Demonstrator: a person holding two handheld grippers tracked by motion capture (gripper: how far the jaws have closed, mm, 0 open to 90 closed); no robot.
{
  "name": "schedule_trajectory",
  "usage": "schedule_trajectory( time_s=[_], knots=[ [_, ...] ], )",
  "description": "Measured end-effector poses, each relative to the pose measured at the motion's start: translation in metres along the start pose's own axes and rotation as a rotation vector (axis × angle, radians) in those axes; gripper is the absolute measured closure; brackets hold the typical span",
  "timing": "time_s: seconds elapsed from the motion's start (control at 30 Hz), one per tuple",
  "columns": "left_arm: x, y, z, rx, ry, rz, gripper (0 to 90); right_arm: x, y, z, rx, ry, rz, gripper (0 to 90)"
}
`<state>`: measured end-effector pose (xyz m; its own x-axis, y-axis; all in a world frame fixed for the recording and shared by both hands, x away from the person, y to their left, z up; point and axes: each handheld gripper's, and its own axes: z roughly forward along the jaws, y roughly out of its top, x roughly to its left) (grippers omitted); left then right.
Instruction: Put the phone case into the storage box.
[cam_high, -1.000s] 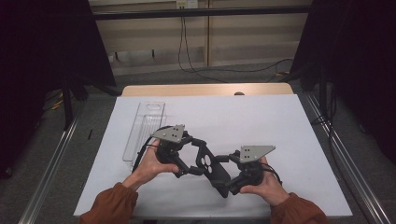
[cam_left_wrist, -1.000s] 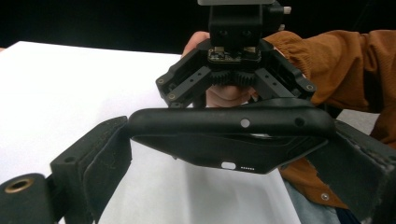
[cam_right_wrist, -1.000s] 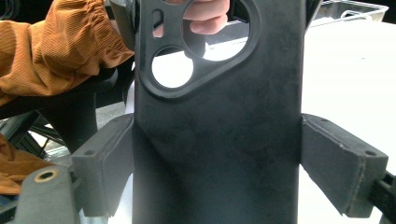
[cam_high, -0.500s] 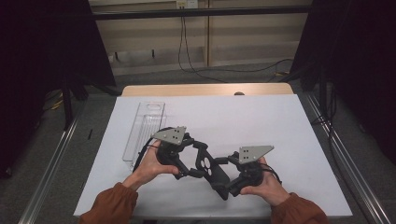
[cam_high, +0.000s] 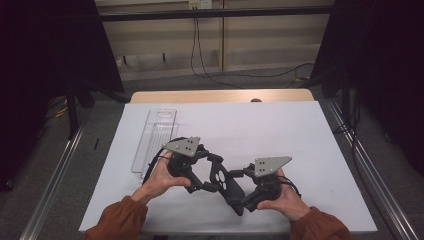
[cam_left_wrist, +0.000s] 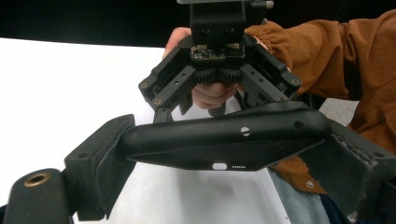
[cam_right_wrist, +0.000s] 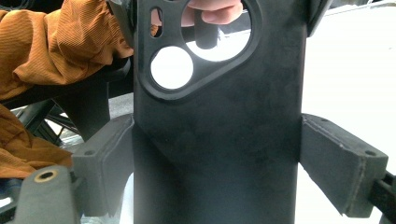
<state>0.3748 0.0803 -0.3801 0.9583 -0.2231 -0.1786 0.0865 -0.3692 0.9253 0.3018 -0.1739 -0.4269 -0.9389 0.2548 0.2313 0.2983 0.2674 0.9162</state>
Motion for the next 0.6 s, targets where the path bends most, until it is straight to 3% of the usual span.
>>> schedule_trajectory(
  time_s=[0.6],
  knots=[
    [-0.0004,0.0011,0.0013,0.014,0.02,-0.016,11.7,-0.0003,0.0,-0.0001,0.006,-0.016,-0.002,14.6]
  ],
)
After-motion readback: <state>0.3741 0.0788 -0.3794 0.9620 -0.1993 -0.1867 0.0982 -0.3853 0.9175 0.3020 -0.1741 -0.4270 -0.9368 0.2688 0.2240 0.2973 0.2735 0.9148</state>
